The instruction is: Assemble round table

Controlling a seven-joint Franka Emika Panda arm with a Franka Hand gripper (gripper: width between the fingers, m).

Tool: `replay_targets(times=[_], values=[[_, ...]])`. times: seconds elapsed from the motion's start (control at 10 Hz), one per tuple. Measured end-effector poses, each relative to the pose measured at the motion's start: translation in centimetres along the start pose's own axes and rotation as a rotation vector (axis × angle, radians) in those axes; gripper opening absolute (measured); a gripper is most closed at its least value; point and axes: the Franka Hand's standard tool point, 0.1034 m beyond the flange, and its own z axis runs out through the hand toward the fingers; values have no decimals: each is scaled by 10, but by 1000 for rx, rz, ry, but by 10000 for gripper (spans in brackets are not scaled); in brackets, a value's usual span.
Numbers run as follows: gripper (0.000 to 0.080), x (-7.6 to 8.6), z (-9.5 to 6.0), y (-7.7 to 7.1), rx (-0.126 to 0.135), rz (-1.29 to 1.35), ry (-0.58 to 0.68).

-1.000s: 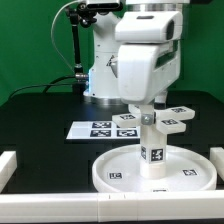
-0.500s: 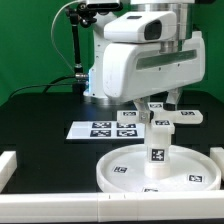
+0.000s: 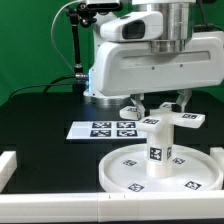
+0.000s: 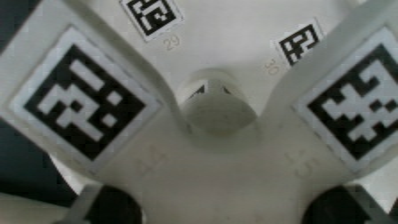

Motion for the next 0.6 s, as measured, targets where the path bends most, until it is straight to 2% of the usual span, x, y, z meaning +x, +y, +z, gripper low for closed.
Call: replay_targets(times=[0.1,0.2,0.3,0.4,0.5,0.6], values=[[443,0,0,0,0,23,0],[482,0,0,0,-1,19,-1],[596,0,1,0,-1,19,-2],[596,0,0,0,-1,19,-1],[639,0,-7,0,1,21,4],[639,0,-13,0,1,22,12]])
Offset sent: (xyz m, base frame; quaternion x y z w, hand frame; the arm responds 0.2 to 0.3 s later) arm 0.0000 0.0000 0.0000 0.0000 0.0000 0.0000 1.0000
